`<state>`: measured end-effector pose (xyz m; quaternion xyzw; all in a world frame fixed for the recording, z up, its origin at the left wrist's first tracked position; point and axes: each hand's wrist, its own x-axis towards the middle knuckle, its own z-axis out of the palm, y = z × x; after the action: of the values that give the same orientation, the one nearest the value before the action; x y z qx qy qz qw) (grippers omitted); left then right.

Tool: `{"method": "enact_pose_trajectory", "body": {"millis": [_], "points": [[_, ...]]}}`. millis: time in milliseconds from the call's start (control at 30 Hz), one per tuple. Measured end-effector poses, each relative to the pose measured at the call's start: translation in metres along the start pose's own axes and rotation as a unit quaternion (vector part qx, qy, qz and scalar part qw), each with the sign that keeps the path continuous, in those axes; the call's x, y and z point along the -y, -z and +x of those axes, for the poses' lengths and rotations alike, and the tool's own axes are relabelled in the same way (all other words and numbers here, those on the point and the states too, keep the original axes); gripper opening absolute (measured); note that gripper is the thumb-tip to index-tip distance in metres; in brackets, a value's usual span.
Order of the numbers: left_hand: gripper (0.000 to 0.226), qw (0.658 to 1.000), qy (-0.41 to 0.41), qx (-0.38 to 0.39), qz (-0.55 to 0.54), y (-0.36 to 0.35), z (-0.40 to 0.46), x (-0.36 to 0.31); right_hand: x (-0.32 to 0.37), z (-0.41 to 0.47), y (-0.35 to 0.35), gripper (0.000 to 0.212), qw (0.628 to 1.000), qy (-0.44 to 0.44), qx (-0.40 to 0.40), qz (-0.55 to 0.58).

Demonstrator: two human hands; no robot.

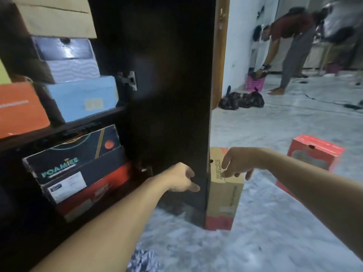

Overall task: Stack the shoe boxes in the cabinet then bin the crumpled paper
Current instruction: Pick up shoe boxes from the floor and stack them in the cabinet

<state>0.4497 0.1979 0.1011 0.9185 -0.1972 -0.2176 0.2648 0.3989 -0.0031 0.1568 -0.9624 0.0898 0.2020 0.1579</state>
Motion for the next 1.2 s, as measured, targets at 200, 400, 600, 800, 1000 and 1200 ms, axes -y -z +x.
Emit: {"method": "enact_pose_trajectory", "body": {"millis": [200, 400, 600, 800, 1000, 1200], "points": [[0.072, 0.995, 0.057, 0.042, -0.07, -0.074, 0.043, 0.009, -0.038, 0.042, -0.05, 0.062, 0.995, 0.019, -0.069, -0.071], [0.06, 0.992, 0.095, 0.056, -0.061, -0.105, 0.068, 0.016, -0.056, 0.08, -0.082, 0.045, 0.993, 0.005, -0.119, 0.001], [0.054, 0.982, 0.137, 0.082, -0.097, -0.126, 0.084, 0.017, -0.081, 0.086, -0.091, 0.085, 0.974, -0.11, -0.19, 0.058], [0.05, 0.968, 0.176, 0.058, -0.167, -0.168, 0.092, 0.014, -0.137, 0.081, -0.093, 0.067, 0.939, -0.136, -0.228, 0.221], [0.082, 0.937, 0.223, 0.023, -0.267, -0.196, 0.104, 0.013, -0.209, 0.05, -0.114, 0.066, 0.857, -0.178, -0.189, 0.444], [0.062, 0.926, 0.195, 0.046, -0.32, -0.226, 0.118, 0.014, -0.263, 0.028, -0.149, 0.066, 0.799, -0.2, -0.166, 0.542]]}}
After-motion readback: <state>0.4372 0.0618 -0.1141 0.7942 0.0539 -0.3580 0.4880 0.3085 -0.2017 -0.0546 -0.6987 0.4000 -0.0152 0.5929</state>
